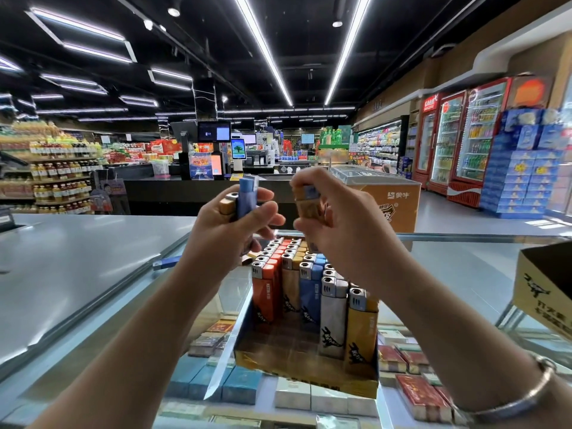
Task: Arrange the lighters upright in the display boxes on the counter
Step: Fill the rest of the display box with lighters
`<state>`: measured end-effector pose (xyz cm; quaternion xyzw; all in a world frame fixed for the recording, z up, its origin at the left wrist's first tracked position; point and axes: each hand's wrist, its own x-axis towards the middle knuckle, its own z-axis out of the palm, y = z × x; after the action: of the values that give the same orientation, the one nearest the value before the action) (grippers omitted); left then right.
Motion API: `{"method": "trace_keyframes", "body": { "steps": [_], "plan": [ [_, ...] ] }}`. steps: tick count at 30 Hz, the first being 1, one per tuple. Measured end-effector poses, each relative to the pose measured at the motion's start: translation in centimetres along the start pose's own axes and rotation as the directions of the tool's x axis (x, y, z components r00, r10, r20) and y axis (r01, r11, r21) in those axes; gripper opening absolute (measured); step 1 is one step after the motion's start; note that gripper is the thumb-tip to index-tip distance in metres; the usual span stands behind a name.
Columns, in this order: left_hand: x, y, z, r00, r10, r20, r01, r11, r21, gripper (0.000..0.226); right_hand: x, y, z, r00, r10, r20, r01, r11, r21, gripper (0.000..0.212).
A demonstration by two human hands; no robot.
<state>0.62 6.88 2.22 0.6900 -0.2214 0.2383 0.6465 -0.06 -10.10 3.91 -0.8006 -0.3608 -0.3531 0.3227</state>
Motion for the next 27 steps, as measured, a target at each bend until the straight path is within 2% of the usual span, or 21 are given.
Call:
{"method": "trace_keyframes", "body": {
  "steps": [2, 4, 9, 14, 19, 22, 27],
  "plan": [
    [0.3, -0.7, -0.6, 0.999, -0.019, -0.045, 0.024, 0.995, 0.099, 0.012, 0.2, 0.0, -0.4, 0.994, 0.101, -0.042, -0.092, 0.979, 0.184, 0.028],
    [0.6, -1.7, -0.9, 0.996, -0.078, -0.038, 0.084, 0.978, 0.193, 0.005, 0.3, 0.1, -0.6, 0.984, 0.168, -0.052, -0.146, 0.944, 0.297, 0.026],
    [0.7, -3.0, -0.6, 0.963, -0.265, 0.054, 0.235, 0.919, 0.317, 0.005, 0.5, -0.3, -0.6, 0.981, 0.190, 0.043, -0.185, 0.845, 0.502, 0.016],
    [0.8, -3.2, -0.6, 0.938, -0.345, 0.046, 0.314, 0.896, 0.314, 0.005, 0.4, -0.3, -0.2, 0.973, 0.186, 0.139, -0.228, 0.876, 0.424, 0.018],
    [0.9, -3.3, -0.6, 0.925, -0.378, 0.041, 0.352, 0.892, 0.283, 0.007, 0.4, -0.2, -0.5, 0.954, 0.168, 0.250, -0.263, 0.868, 0.420, 0.036],
    [1.0, -3.5, -0.7, 0.924, -0.380, 0.038, 0.353, 0.889, 0.292, 0.008, 0.2, -0.5, -0.1, 0.948, 0.120, 0.294, -0.207, 0.935, 0.286, 0.040],
    [0.9, -3.5, -0.7, 0.926, -0.372, 0.060, 0.340, 0.895, 0.290, 0.004, 0.0, -0.5, 0.6, 0.926, 0.062, 0.373, -0.080, 0.996, 0.032, 0.027]
  ]
}}
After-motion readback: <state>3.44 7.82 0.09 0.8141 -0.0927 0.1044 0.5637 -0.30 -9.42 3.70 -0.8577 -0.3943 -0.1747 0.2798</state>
